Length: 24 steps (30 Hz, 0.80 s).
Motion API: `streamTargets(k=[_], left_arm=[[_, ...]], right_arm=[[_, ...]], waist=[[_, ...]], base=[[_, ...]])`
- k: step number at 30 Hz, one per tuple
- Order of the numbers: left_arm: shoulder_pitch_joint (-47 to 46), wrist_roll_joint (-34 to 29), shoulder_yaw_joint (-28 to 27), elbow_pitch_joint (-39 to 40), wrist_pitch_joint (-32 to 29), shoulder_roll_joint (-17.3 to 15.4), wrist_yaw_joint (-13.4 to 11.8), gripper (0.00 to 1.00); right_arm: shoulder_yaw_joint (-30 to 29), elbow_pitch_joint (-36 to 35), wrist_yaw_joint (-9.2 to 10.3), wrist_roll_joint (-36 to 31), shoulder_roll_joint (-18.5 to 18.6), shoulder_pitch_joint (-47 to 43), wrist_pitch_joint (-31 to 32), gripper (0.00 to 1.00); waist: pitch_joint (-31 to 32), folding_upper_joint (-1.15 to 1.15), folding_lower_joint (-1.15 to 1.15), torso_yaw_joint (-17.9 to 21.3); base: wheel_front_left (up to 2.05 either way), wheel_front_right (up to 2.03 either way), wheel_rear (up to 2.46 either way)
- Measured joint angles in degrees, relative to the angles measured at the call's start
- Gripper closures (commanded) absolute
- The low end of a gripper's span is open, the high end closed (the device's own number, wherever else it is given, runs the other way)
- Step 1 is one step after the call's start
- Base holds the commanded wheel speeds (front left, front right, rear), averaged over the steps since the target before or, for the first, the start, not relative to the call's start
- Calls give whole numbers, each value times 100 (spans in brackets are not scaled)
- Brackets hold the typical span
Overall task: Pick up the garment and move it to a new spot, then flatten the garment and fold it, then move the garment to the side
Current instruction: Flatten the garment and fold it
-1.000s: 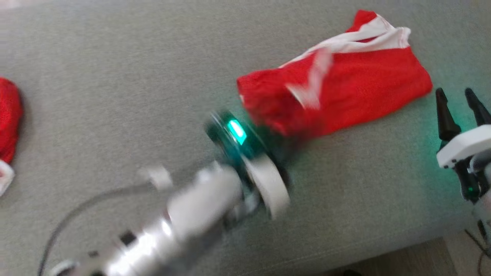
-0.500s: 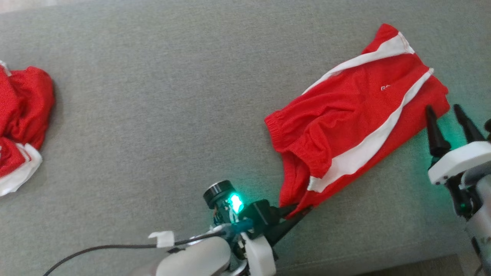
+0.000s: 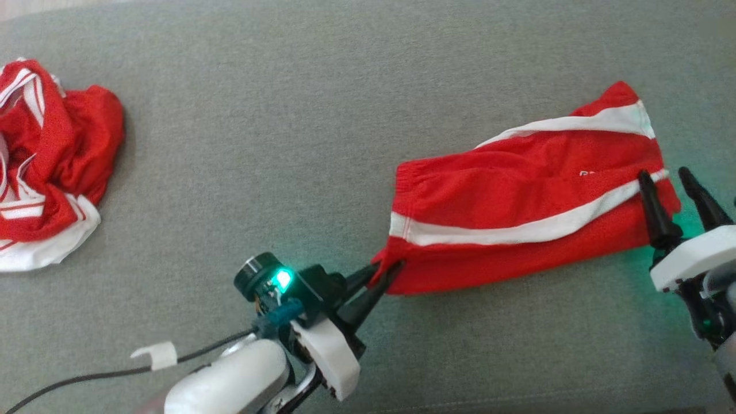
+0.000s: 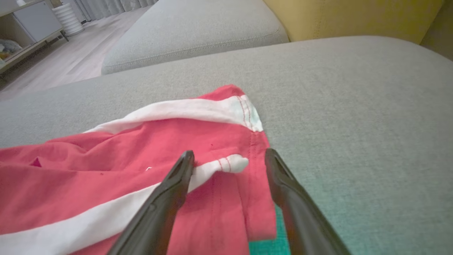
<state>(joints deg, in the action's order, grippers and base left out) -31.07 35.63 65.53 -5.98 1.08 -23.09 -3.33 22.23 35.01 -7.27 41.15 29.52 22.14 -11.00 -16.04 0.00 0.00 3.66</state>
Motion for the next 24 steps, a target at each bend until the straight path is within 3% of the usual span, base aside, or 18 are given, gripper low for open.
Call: streamTargets(k=[5,6,8,9,19,24], left_arm=[[14,116,-85,136,8,-9,-25,100],[14,116,-86,144,9,-9,-27,100],[14,116,-97,151,36,-8,-73,100],[14,118,-107,153,53,-8,-78,100],[-105,132,-396,236,361,15,-71,100],[-1531,153,-903,-42,463,204,358,100]], right_arm=[[103,27,0,172,-7,-25,43,0],[134,48,0,207,-11,-25,43,4],[225,83,0,282,-20,-23,44,75],[279,85,0,287,-20,-21,43,100],[363,-193,0,90,141,591,-270,100],[277,-300,0,-410,256,2191,-315,100]], waist=[[-102,0,0,-102],[-120,0,0,-122],[-147,0,1,-160],[-155,0,1,-176],[-108,0,0,-141],[-256,0,1,-44]], base=[[0,0,0],[0,0,0],[0,0,0],[0,0,0],[0,0,0],[0,0,0]])
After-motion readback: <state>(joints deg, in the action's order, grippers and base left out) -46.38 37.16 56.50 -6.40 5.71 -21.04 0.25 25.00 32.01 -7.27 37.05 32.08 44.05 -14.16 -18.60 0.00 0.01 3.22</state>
